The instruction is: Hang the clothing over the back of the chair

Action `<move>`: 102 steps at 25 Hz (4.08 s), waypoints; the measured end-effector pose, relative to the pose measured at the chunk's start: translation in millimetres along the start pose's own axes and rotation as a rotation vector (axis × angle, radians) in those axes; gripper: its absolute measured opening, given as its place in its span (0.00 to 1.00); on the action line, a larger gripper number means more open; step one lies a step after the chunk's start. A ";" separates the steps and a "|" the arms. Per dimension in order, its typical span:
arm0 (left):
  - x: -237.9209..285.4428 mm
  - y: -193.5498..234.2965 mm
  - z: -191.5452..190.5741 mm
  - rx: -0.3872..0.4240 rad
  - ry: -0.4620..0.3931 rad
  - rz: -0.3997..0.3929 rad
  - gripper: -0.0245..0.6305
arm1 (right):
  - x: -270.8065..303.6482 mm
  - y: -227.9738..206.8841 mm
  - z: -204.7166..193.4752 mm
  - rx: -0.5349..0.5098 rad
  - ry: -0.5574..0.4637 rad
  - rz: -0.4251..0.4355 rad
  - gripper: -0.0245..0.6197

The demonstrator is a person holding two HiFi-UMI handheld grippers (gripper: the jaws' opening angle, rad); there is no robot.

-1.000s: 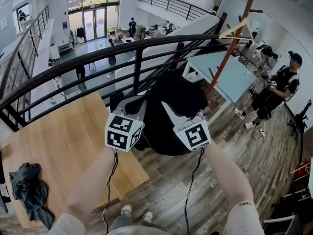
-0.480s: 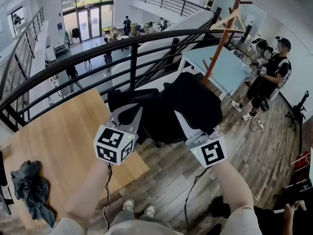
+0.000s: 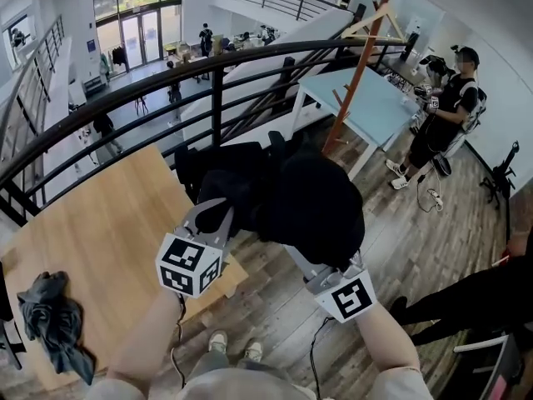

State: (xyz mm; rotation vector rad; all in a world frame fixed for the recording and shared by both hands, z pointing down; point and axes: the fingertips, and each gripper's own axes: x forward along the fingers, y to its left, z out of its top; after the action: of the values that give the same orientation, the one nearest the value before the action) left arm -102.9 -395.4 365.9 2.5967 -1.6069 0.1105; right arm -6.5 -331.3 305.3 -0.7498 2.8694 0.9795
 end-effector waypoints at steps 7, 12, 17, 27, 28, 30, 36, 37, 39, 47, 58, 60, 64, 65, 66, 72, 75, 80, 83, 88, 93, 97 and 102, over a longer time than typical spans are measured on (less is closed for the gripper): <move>-10.5 -11.9 -41.4 -0.030 0.081 0.007 0.04 | -30.3 46.0 -28.9 0.026 0.060 0.021 0.21; -12.4 -16.7 -73.8 -0.049 0.142 0.010 0.04 | -45.5 73.2 -65.3 0.160 0.125 0.032 0.24; -11.2 -18.3 -107.9 -0.063 0.214 0.020 0.04 | -56.6 95.8 -110.4 0.315 0.228 0.049 0.29; -16.7 -20.4 -164.9 -0.088 0.348 0.057 0.04 | -65.6 110.7 -173.5 0.505 0.288 -0.017 0.39; -17.1 -21.2 -167.1 -0.087 0.351 0.057 0.04 | -65.6 110.2 -174.9 0.505 0.290 -0.023 0.39; -17.6 -23.1 -170.7 -0.086 0.355 0.053 0.04 | -64.7 109.3 -178.5 0.502 0.301 -0.036 0.39; -21.0 -34.0 -180.3 -0.098 0.361 0.025 0.04 | -58.5 110.2 -202.5 0.515 0.362 -0.084 0.39; -21.9 -36.0 -183.2 -0.100 0.366 0.020 0.04 | -57.5 110.4 -206.3 0.518 0.372 -0.092 0.39; -23.1 -40.6 -189.4 -0.105 0.378 0.010 0.04 | -55.8 110.6 -214.4 0.523 0.391 -0.108 0.39; -24.1 -53.5 -202.3 -0.118 0.399 -0.027 0.04 | -42.5 108.7 -236.8 0.513 0.427 -0.172 0.37; -31.9 -63.6 -188.1 -0.168 0.381 -0.084 0.04 | -64.9 107.4 -192.0 0.479 0.432 -0.222 0.55; -33.7 -62.5 -188.5 -0.171 0.387 -0.084 0.04 | -73.0 112.9 -193.3 0.491 0.465 -0.224 0.66; -37.6 -67.1 -185.7 -0.176 0.394 -0.096 0.04 | -100.4 117.2 -196.1 0.559 0.510 -0.248 0.75; -39.0 -69.4 -184.4 -0.177 0.393 -0.098 0.04 | -106.0 117.5 -194.4 0.569 0.514 -0.253 0.75; -40.5 -71.5 -183.1 -0.178 0.392 -0.100 0.04 | -110.5 118.2 -192.1 0.574 0.519 -0.253 0.75; -50.8 -82.2 -171.0 -0.192 0.375 -0.117 0.04 | -130.3 115.6 -179.8 0.560 0.554 -0.264 0.75; -57.0 -92.9 -158.4 -0.185 0.358 -0.143 0.04 | -135.9 106.6 -169.3 0.589 0.565 -0.285 0.68; -61.6 -98.2 -132.1 -0.158 0.307 -0.154 0.04 | -137.2 94.2 -153.6 0.588 0.593 -0.287 0.56; -62.7 -93.6 -121.5 -0.138 0.289 -0.144 0.04 | -143.6 91.1 -155.9 0.595 0.663 -0.305 0.52; -66.9 -89.0 -107.5 -0.126 0.274 -0.139 0.04 | -163.4 81.0 -166.6 0.561 0.821 -0.378 0.47; -69.5 -94.5 -86.9 -0.106 0.250 -0.156 0.04 | -166.8 49.5 -146.4 0.549 0.761 -0.444 0.46; -70.5 -99.5 -63.7 -0.087 0.207 -0.174 0.04 | -159.4 24.7 -116.0 0.563 0.668 -0.481 0.42; -67.5 -106.2 -28.4 -0.050 0.145 -0.191 0.04 | -144.2 -4.9 -58.6 0.378 0.575 -0.526 0.29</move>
State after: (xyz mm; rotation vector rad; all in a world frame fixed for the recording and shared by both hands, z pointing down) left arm -38.4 -285.0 383.2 2.6201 -1.2925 0.2360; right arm 131.1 -306.0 373.7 -1.8367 2.8444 0.1616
